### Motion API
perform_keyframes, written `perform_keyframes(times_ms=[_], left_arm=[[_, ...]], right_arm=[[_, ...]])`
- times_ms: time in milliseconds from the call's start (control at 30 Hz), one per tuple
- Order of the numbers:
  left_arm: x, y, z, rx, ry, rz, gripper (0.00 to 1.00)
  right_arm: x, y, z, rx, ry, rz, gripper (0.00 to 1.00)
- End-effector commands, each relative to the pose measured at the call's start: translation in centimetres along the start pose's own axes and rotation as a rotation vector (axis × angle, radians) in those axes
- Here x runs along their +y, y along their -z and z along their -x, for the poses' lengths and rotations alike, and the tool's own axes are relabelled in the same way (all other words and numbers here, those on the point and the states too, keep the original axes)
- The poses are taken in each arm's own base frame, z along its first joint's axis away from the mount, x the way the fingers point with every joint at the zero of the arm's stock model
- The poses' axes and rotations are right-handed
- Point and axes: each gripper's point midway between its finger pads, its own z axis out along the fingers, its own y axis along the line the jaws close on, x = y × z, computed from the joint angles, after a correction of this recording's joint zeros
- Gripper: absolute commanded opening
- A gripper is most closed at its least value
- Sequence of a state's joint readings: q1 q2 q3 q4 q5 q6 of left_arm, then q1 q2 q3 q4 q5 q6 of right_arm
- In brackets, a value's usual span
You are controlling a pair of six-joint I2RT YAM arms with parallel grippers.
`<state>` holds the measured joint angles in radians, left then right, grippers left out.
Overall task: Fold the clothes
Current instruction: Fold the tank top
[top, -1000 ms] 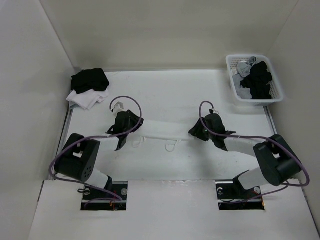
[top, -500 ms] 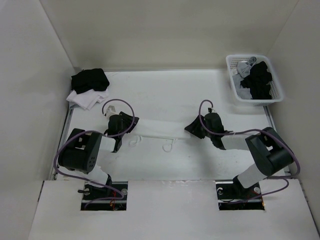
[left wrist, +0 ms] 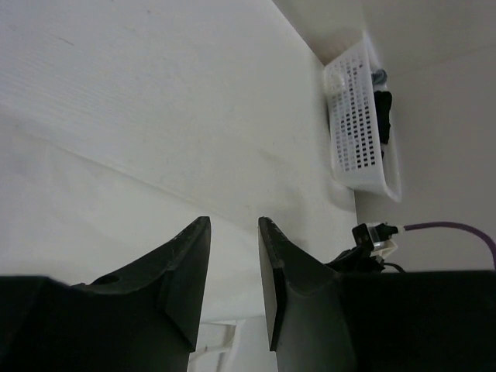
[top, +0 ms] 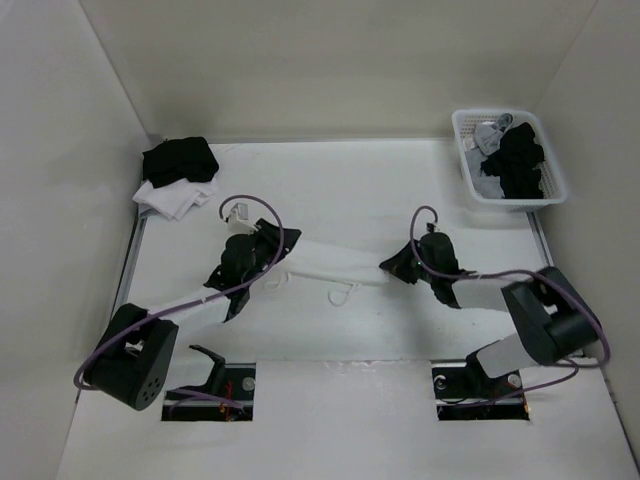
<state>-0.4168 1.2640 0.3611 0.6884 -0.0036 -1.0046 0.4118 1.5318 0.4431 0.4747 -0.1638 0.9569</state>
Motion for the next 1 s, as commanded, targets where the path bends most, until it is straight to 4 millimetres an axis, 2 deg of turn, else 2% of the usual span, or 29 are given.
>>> perform_keyframes(times_ms=[0,200,333,433,567,767,833,967], left_arm=[[-1.7,0.5,-1.1,0.017,-0.065,-0.025,0.30],[-3.5,1.0,-3.0,0.057,-0.067,-0.067,0.30],[-4.1,1.6,-3.0,0.054,-0.065,-0.086,0.31],[-3.9,2.1,-3.1,0.055,-0.063,-0.087,0.31],[-3.4,2.7,-3.0,0.055,-0.060,-0.081,0.31],[-2.4,3.4,-2.5,0.047,-0.061,-0.070,0.32],[-2.0,3.5,-2.3,0.049,-0.052,-0.065,0.32],[-2.0,3.6,-1.9,0.049,-0.047,-0.074,0.32]], right_arm=[[0.9,3.0,2.2,-0.102,0.014,0.018,0.06],[1.3,9.2,3.3,-0.193,0.096,-0.024,0.06],[3.9,12.8,4.6,-0.229,0.157,-0.024,0.07],[6.7,13.3,4.5,-0.202,0.203,-0.009,0.07],[9.1,11.4,4.2,-0.170,0.238,-0.052,0.07],[11.8,6.1,3.0,-0.092,0.238,-0.120,0.06],[12.4,4.3,2.3,-0.065,0.229,-0.140,0.06],[13.9,0.4,-0.6,0.000,0.224,-0.158,0.06]])
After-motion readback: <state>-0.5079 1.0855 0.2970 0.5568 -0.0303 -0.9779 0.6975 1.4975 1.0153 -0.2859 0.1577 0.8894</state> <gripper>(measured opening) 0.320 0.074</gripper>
